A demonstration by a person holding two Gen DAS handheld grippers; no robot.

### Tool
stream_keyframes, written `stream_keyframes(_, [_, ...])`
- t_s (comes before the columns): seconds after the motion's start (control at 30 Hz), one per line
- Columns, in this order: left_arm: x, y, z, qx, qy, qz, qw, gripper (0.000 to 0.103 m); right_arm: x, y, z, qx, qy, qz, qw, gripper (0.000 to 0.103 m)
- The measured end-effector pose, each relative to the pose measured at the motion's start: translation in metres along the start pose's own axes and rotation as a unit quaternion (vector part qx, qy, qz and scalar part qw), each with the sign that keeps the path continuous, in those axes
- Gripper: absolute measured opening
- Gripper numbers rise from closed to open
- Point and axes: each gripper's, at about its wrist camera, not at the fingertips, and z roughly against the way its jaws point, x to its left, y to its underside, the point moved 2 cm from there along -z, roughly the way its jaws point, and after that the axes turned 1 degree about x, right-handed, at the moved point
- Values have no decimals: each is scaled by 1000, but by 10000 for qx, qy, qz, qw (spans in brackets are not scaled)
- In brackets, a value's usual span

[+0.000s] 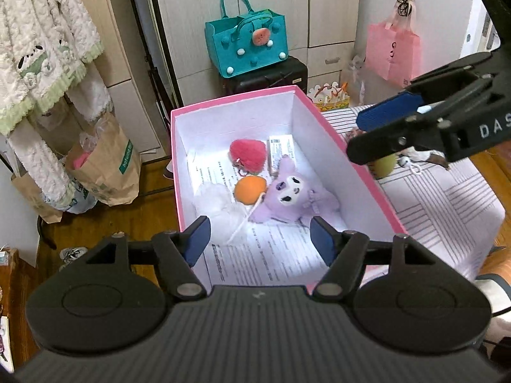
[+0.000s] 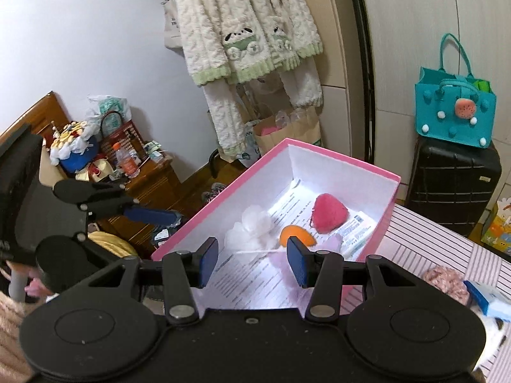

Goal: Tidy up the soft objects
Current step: 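Withdraw both tools from the box toward the green sponge and floral cloth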

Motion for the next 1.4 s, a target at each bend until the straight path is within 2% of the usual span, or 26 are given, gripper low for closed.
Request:
stream_keyframes(0.33, [-33,9,43,18,99,-203,9997,72,12,28,56,0,-106,51,9999,53])
stream_keyframes(0.57, [-57,23,57,-8,162,-395,9991,73,11,62,87,-101,-79,120,9998,54])
stream_keyframes(0.87, [-103,43,57,72,421,-923,9948,73,-2,114,109,-80,99,30,9999,54])
stream_keyframes(1.27, [-148,53,39,4,867,-1205,9889,73,-37,176,108,35,314,-286,9991,56])
stream_keyframes(1.4, [-163,49,29,-178,963,-1278,9869,73,-50,191,112,-42,472,-262,9985,56])
